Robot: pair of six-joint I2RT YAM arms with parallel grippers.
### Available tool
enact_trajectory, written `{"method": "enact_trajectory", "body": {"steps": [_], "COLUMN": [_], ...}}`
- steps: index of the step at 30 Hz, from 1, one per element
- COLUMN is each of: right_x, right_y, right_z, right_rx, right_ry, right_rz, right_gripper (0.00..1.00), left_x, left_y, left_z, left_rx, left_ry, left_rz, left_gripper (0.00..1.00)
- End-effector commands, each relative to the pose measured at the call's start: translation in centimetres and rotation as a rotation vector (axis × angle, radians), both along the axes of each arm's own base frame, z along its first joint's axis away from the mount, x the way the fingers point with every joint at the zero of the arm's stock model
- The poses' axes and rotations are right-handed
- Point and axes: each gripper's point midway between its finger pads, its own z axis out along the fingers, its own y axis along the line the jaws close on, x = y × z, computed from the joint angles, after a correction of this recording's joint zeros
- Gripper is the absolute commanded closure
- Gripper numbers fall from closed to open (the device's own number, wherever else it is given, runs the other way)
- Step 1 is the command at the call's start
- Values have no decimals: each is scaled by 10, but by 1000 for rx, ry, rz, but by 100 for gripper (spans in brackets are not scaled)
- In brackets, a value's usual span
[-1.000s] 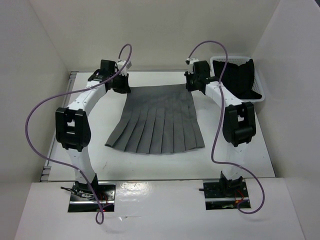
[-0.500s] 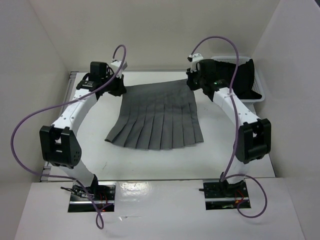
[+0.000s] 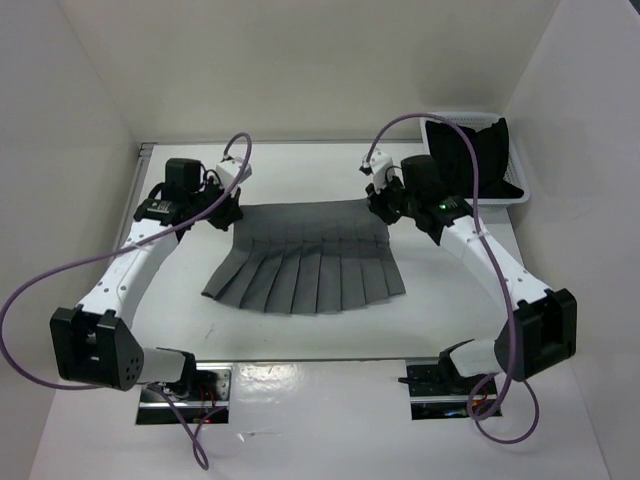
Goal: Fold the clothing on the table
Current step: Fold the skirt
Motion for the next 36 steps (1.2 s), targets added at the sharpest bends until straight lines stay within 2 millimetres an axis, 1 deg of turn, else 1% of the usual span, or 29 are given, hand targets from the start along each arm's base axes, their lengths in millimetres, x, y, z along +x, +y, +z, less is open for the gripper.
{"method": "enact_trajectory", "body": {"steps": [1, 3, 4, 5, 7, 8, 9, 10, 11, 12, 14, 15, 16, 18, 19, 20, 21, 22, 23, 24, 26, 27, 30, 31, 32, 33, 35, 36], "right_x": [-23, -35, -42, -47, -61, -65, -69, -79, -85, -92, -108, -114, -125, -138, -145, -155, -158, -159, -157, -156, -153, -145, -127, -124, -121, -115, -111, -105], "right_y": [-23, -22, -22, -21, -19, -21, -20, -19, -14, -15, -4, 0, 8, 19, 24, 35, 36, 40, 42, 41, 41, 40, 37, 37, 36, 37, 38, 39], "right_z": [8, -1, 2, -2, -4, -7, -5, -9, -11, -12, -14, -16, -20, -26, -27, -28, -36, -37, -36, -42, -43, -44, -42, -41, -45, -46, -49, -46], "right_rx": [-116, -141, -138, -149, -156, -165, -167, -173, -167, -175, -166, -164, -177, -179, -184, -189, -212, -204, -205, -217, -219, -233, -258, -261, -266, -271, -279, -271], "right_ry": [-57, -43, -50, -44, -38, -29, -35, -20, -5, 7, 31, 45, 61, 84, 93, 94, 112, 114, 104, 112, 113, 99, 56, 44, 49, 35, 38, 24], "right_rz": [53, 93, 113, 130, 177, 183, 203, 229, 256, 272, 343, 366, 413, 459, 487, 521, 522, 508, 501, 494, 480, 444, 378, 367, 349, 335, 329, 317], "right_gripper": [100, 100, 100, 100, 100, 100, 100, 100, 100, 100, 100, 100, 100, 100, 100, 100, 100, 100, 100, 100, 100, 100, 100, 100, 100, 100, 100, 100], "left_x": [-13, -23, -31, -36, -48, -56, -62, -65, -73, -79, -93, -96, -100, -105, -110, -114, -114, -116, -117, -119, -118, -119, -117, -116, -115, -113, -112, -109], "left_y": [30, 32, 33, 34, 37, 38, 41, 43, 44, 45, 47, 46, 44, 44, 44, 45, 45, 47, 49, 49, 50, 50, 50, 50, 50, 50, 49, 49], "left_z": [-2, 1, -8, -1, -3, 0, 0, 2, 14, 11, 16, 13, 16, 20, 19, 18, 15, 20, 15, 11, 8, 4, 6, 7, 9, 4, 2, -3], "left_rx": [120, 141, 151, 158, 180, 187, 202, 221, 224, 231, 241, 235, 229, 229, 237, 237, 243, 250, 257, 257, 257, 257, 257, 256, 250, 250, 251, 251], "left_ry": [-50, -70, -52, -82, -89, -116, -124, -146, -200, -210, -229, -214, -222, -238, -241, -237, -232, -257, -243, -238, -232, -223, -232, -241, -246, -234, -225, -217], "left_rz": [11, -8, -18, -24, -46, -51, -51, -55, -54, -60, -68, -76, -82, -94, -100, -101, -107, -96, -91, -92, -80, -81, -80, -79, -72, -74, -75, -76], "left_gripper": [100, 100, 100, 100, 100, 100, 100, 100, 100, 100, 100, 100, 100, 100, 100, 100, 100, 100, 100, 100, 100, 100, 100, 100, 100, 100, 100, 100]}}
